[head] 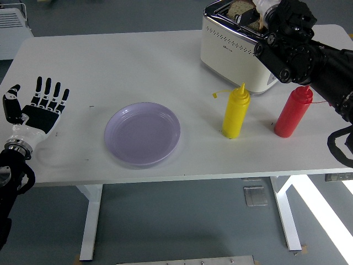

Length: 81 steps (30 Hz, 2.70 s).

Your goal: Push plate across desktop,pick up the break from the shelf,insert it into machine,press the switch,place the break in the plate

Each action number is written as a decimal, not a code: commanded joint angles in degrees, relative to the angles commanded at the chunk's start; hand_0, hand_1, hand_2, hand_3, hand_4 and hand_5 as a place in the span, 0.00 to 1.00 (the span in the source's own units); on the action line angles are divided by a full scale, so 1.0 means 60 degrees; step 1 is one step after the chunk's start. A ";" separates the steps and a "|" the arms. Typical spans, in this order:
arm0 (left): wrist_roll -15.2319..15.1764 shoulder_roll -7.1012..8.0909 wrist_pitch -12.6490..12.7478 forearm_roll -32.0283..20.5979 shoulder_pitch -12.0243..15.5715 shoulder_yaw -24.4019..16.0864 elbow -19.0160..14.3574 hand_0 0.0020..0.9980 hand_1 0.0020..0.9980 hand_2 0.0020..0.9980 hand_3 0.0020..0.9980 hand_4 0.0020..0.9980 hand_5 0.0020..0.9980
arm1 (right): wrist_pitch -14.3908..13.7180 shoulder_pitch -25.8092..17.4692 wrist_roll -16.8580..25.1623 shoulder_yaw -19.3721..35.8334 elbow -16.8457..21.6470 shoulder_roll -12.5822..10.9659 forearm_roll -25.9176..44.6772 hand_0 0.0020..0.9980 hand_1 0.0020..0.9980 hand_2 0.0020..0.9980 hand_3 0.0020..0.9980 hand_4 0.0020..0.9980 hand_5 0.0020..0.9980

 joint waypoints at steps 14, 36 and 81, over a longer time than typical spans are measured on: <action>-0.0019 -0.0014 0.0001 -0.0041 -0.0023 0.0053 0.0012 0.79 0.71 0.66 0.65 0.57 0.89 | -0.0397 -0.0039 0.0181 -0.0108 0.0025 0.0030 0.0025 0.49 0.58 0.66 0.68 0.61 0.10; -0.0071 -0.0028 0.0003 -0.0098 -0.0009 0.0245 0.0042 0.79 0.71 0.66 0.64 0.57 0.89 | -0.0106 -0.0040 0.0247 -0.0190 -0.0438 0.0060 0.0177 0.51 0.62 0.72 0.71 0.64 0.11; -0.0173 -0.0037 0.0108 -0.0041 0.0064 -0.0175 0.0011 0.79 0.72 0.66 0.62 0.55 0.85 | -0.1242 -0.0122 0.0274 0.0328 0.0928 -0.0305 -0.0452 0.44 0.39 0.52 0.55 0.18 0.00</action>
